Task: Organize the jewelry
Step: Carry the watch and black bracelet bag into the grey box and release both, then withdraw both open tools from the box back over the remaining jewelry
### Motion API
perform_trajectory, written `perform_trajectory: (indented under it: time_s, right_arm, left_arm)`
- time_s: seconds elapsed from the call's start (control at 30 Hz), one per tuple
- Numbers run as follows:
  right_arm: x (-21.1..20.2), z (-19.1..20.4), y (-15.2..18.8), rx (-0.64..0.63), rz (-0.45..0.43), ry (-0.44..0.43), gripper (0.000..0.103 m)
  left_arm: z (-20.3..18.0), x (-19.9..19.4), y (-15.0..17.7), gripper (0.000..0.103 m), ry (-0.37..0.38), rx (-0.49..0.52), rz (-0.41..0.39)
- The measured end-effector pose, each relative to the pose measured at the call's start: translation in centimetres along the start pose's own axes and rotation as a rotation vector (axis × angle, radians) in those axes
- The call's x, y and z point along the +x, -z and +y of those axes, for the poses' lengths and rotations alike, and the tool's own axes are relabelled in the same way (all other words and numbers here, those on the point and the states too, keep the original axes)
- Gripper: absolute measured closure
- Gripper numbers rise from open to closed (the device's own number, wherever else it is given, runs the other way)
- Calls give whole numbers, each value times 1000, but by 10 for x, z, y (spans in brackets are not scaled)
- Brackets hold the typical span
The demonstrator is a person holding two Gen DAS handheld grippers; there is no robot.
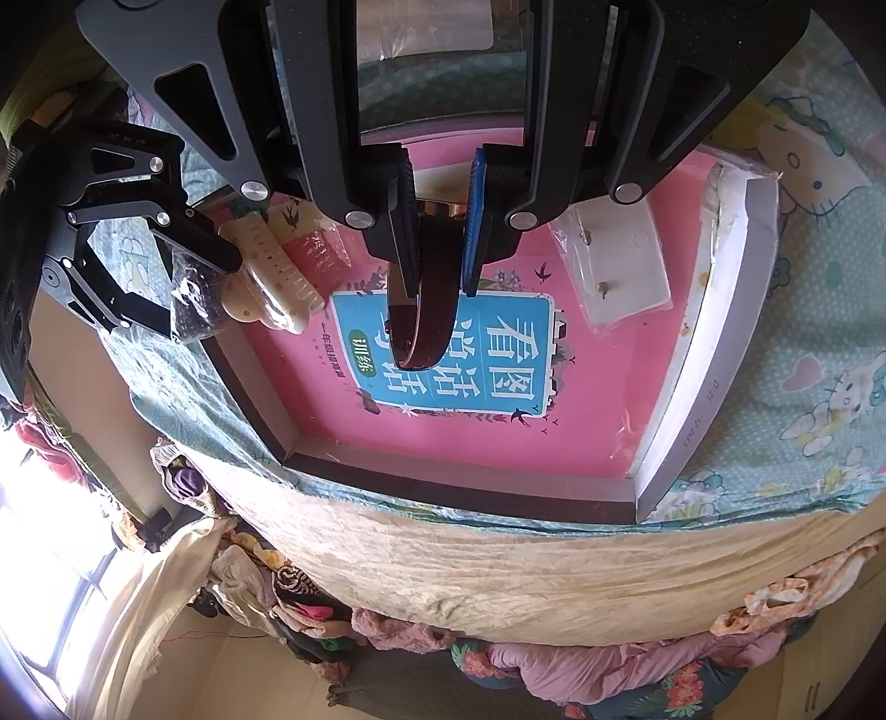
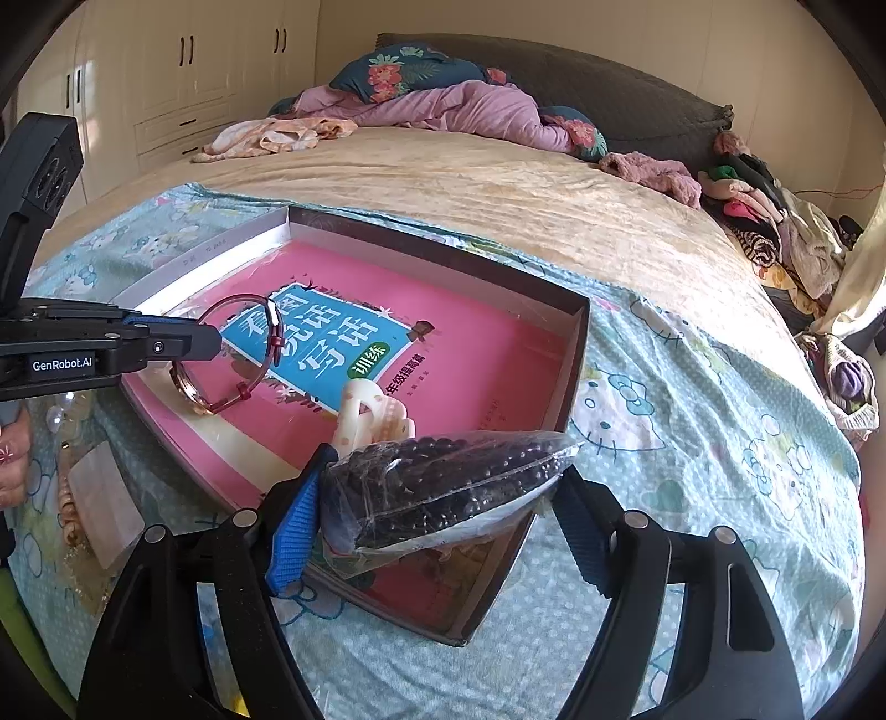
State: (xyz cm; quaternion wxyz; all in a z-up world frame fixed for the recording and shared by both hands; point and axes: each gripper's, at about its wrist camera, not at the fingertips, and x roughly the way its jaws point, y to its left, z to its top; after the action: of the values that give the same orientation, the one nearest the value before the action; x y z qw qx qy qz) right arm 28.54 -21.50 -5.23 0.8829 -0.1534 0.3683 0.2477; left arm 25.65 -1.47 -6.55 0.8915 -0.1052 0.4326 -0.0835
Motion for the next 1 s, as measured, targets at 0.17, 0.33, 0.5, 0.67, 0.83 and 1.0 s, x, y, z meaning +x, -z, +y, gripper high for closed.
perform_trajectory:
  time_s: [0.17,0.33,0.5,0.67,0.83,1.0]
  right_arm:
    - [-5,0,2,21,-11,-5,19]
    - [-20,1,2,34,-46,-1,10]
    - [-35,-1,4,59,-73,1,7]
    - [-49,-5,5,99,-93,-14,5]
    - [-61,-6,6,124,-107,-24,5]
    - [-74,-5,4,131,-130,-26,5]
  left_arm:
    - [0,-1,0,95,-2,1,-1]
    - [0,-2,1,95,-1,2,-1]
    - [0,-8,1,93,-7,0,-12]
    - [-2,-16,-1,79,-20,-3,-26]
    - [-4,-28,-3,65,-20,-3,-41]
    - [-6,-43,-3,46,-12,-11,-52]
